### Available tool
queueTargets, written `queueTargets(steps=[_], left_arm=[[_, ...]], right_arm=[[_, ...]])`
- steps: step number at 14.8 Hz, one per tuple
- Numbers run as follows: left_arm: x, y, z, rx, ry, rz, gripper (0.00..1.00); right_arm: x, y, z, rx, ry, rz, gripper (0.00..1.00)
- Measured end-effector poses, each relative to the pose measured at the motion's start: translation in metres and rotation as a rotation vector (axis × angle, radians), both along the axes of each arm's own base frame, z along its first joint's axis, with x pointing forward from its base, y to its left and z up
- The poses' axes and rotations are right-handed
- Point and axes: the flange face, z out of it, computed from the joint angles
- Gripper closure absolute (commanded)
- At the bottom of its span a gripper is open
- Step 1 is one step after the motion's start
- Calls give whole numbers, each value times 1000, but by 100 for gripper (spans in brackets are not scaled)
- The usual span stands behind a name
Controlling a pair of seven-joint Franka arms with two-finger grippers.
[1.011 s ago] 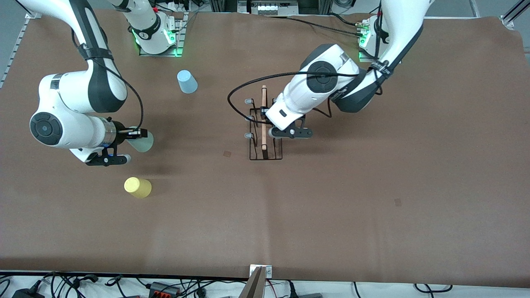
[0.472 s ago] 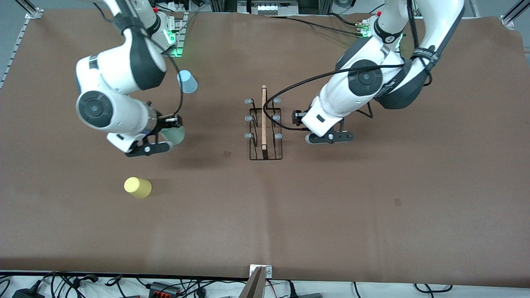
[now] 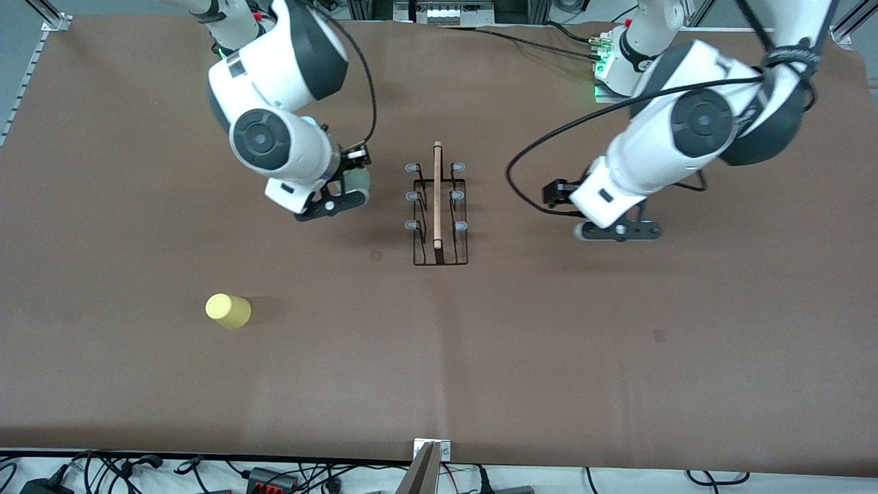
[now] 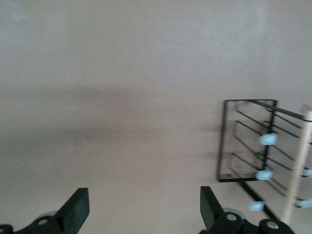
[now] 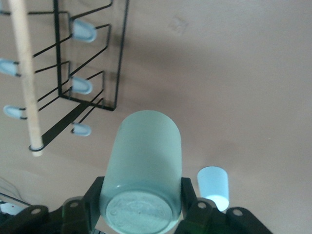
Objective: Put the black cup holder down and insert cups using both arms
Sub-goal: 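Open and withdraw the left gripper while the right gripper lifts the teal cup, then hang the teal cup on a holder hook with the right gripper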
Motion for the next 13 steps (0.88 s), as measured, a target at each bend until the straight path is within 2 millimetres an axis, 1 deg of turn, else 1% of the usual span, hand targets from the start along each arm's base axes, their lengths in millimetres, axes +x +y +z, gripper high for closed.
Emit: queueTargets(steps=[3,5,7,8,10,11,13], left_arm=[[-1,62,31,52,-8,4,0],[-4,106,57,78,-35,21,0],[-11,146,78,94,-45,27,0],[-15,159,85,96,-47,20,0],[-21,174,93,96,-56,7,0],[-23,179,93,97,-60,9,0],[-30,187,86,100,-71,22,0]], right_arm=[[-29,38,-1,-14,1,41,80],[-41,53,-3,-19,2,63,80],[-44,63,-8,-14,-9,73,80],[-42,66,-12,-9,-17,72,80],[-37,69,-20,-5,-27,66,80],[-36,71,-25,-3,-30,66,80],[-39,80,-32,-3,-32,78,80]])
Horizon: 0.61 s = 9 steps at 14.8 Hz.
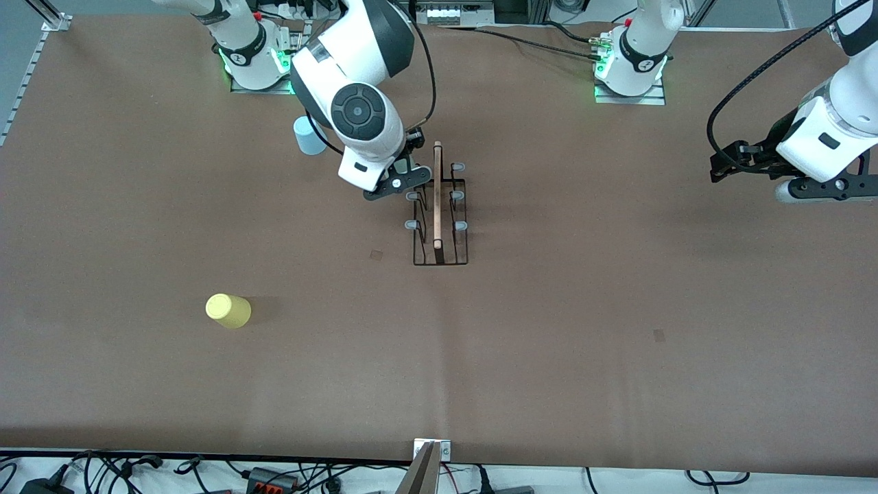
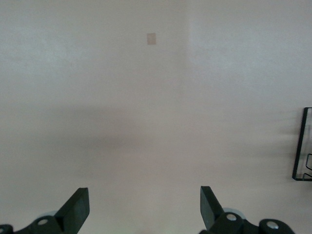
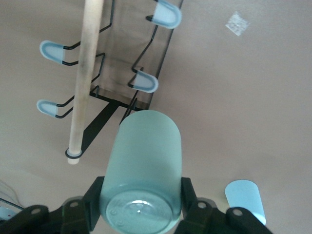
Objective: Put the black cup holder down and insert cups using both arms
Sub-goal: 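Hang the teal cup on a holder hook with the right gripper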
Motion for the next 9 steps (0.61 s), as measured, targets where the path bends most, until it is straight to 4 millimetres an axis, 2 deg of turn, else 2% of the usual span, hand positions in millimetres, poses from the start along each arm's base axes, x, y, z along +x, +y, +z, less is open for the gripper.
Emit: queueTargets(steps=[4,9], left_arm=[[-14,3,-2,4,10,2,0],[-17,-4,3,5,5,-10,0]], right_arm=[[-7,12,-9,1,-3,19,80],[-7,14,-16,-5,2,20,80]])
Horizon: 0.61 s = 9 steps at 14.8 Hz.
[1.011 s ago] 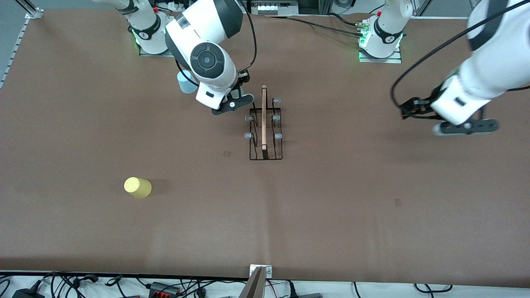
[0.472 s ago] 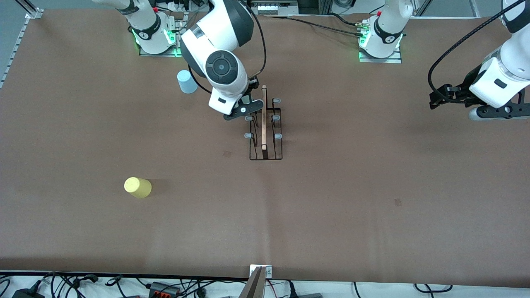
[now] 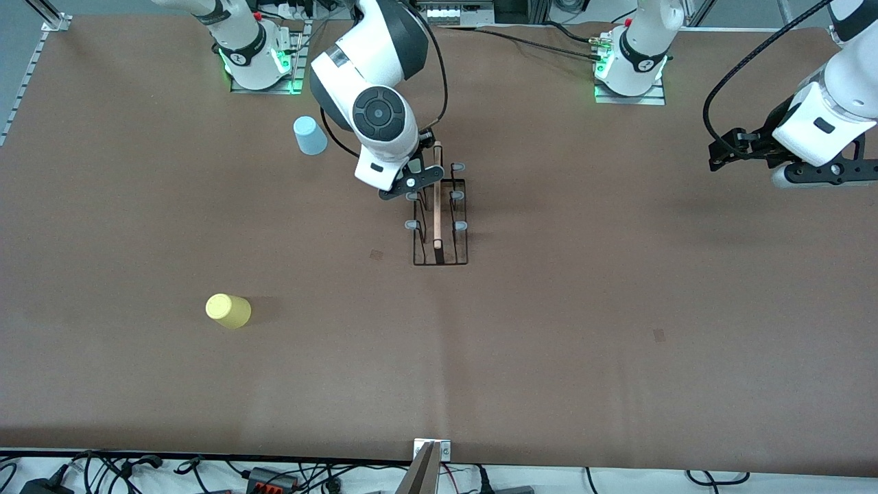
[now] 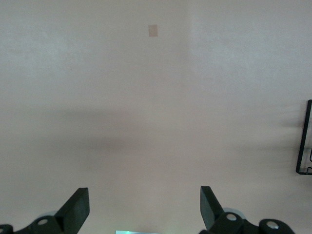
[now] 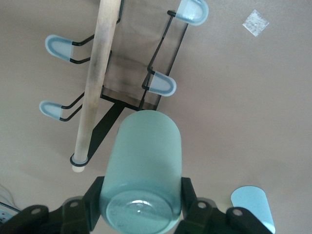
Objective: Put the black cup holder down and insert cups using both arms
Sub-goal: 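Hang the teal cup on a holder hook with the right gripper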
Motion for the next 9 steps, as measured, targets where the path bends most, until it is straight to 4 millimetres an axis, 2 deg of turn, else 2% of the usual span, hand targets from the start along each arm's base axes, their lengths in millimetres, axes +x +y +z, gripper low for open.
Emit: queueTargets(steps=[9], left_arm=[[0,0,1,0,-2,0,0]], right_arm=[[-7,9,-15,-15,16,18,80]])
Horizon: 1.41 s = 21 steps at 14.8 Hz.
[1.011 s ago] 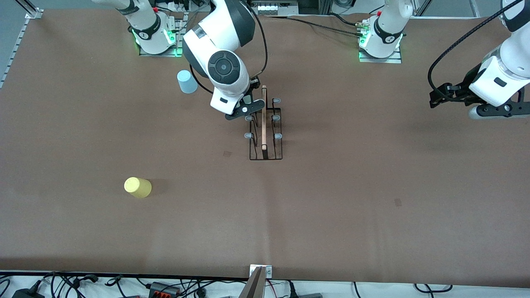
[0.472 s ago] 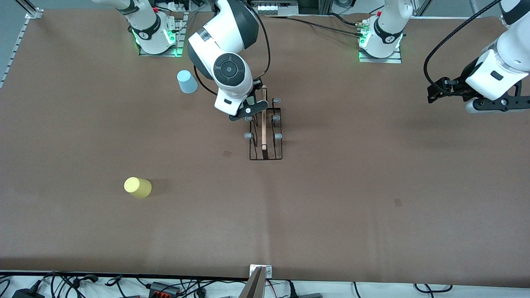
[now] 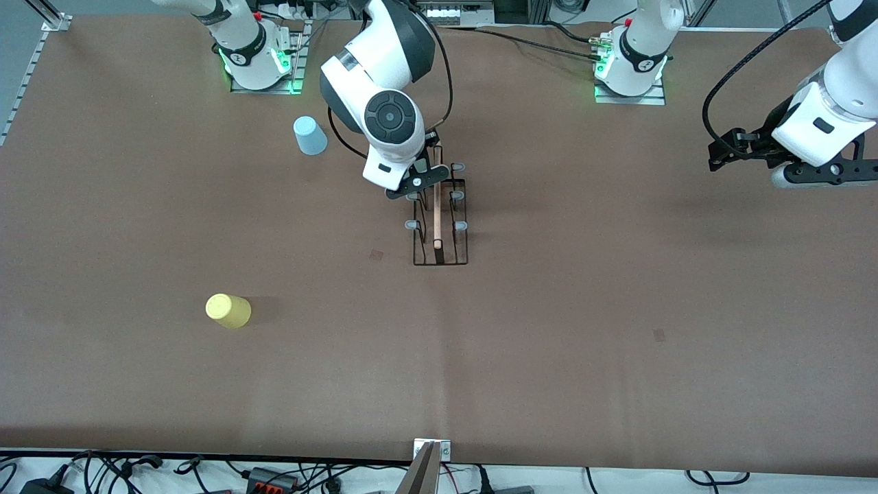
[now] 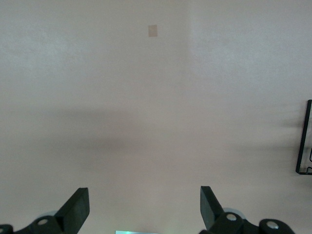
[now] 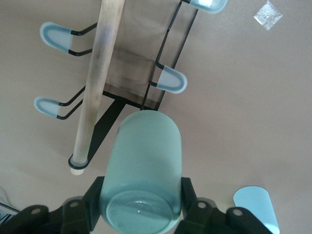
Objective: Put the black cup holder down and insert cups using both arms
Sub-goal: 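Hang the teal cup on a holder hook with the right gripper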
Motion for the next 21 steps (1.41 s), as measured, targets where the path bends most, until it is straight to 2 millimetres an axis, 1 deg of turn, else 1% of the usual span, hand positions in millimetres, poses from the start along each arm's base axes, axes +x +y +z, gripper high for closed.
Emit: queueTargets(steps=[4,8,14,21], left_arm=[[0,0,1,0,-3,0,0],[0,0,1,0,-3,0,0],[0,0,2,0,-3,0,0],[1,0,2,0,-4,0,0]], right_arm=[[1,1,-5,1,-3,-1,80],[-4,7,-14,-5,3,9,80],[-3,7,-27,-19,15,9,80],[-2,9,-36,-20,13,6,80]])
